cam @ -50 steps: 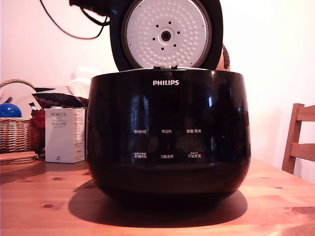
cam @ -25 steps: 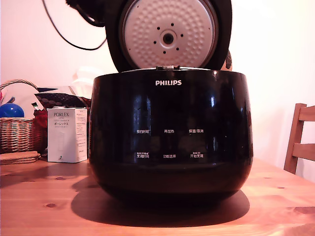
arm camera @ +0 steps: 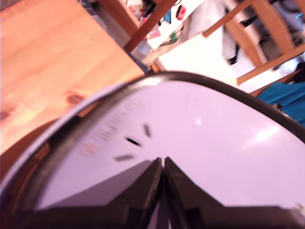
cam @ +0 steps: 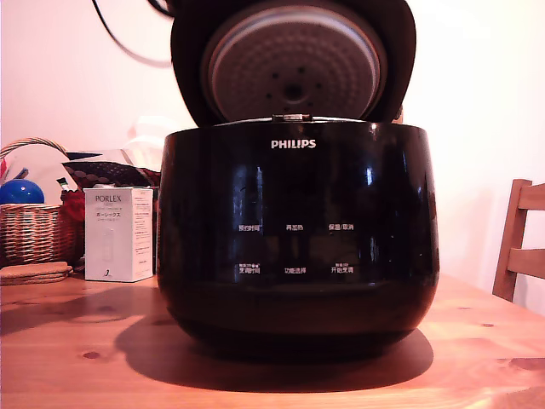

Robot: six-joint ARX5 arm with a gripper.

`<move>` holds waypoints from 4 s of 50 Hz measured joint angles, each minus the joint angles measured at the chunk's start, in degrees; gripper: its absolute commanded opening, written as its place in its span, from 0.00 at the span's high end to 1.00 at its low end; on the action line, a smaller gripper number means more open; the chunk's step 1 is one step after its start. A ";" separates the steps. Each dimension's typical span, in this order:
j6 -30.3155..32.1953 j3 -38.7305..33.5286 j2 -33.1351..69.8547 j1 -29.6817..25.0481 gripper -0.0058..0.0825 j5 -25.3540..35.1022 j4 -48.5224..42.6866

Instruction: Close the rice cooker by pressing the lid down with medium force

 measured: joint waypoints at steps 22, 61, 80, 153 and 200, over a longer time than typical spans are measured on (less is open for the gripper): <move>-0.02 -0.02 -0.70 -3.76 0.96 -12.52 0.46; -5.79 -45.31 -29.64 -5.03 0.96 -19.06 28.70; -8.76 -55.60 -32.61 -7.54 0.96 -21.40 41.68; -15.54 -87.45 -49.22 -19.71 0.96 -43.19 76.67; -16.59 -91.47 -50.10 -22.60 0.96 -46.95 79.30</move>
